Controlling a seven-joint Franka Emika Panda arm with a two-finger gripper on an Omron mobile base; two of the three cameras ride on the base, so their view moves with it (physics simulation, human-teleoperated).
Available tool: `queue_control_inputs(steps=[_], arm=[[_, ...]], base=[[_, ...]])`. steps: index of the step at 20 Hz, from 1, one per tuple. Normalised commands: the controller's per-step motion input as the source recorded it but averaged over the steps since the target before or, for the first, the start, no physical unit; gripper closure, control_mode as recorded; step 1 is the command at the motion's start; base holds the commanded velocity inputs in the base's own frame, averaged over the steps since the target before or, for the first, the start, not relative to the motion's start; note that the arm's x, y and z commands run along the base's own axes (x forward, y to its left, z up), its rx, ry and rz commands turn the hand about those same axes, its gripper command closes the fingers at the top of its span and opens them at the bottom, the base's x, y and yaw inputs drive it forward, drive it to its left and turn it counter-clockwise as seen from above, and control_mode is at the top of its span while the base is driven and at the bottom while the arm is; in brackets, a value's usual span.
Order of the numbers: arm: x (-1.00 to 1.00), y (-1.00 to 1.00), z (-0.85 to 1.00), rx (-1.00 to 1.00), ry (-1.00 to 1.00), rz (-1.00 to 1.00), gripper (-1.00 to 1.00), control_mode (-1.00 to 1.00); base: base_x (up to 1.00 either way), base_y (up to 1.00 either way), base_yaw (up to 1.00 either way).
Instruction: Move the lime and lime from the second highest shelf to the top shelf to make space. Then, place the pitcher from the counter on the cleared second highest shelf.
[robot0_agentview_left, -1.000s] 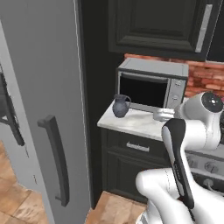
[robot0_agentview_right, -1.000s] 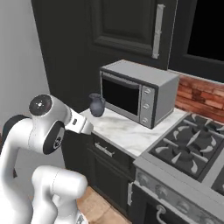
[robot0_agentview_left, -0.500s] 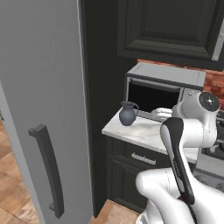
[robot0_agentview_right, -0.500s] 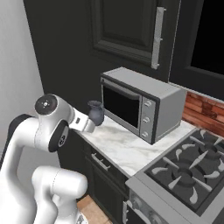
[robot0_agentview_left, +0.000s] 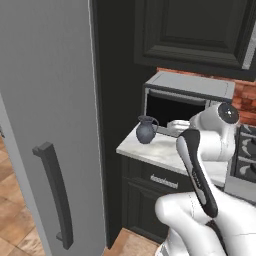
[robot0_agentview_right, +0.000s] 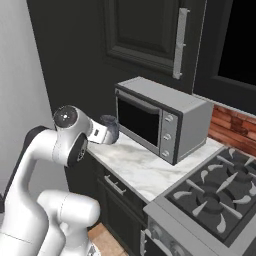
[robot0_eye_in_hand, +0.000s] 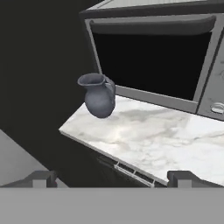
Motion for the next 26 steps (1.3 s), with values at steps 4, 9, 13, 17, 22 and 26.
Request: queue_control_inputs(steps=[4,9,13,17,22,26], arm=[[0.44,-0.12,-0.03,0.0,0.0,0.22,-1.0,-1.0],[0.35,-0.13,-0.09,-0.07,0.11,0.28,-1.0,-1.0],[0.41,-0.06,-0.05,-0.1,0.26,0.22,-1.0,-1.0],[0.43,0.0,0.0,-0.03,0.21,0.03,-1.0,-1.0],[0.29,0.0,-0.02,0.0,0.0,0.0,-1.0,-1.0],[0.14,0.0,-0.35,0.0,-0.1,0.0,-1.0,-1.0]], base=[[0.0,0.0,0.0],[0.0,0.0,0.0],[0.0,0.0,0.0],[0.0,0.0,0.0],[0.0,0.0,0.0],[0.0,0.0,0.0]])
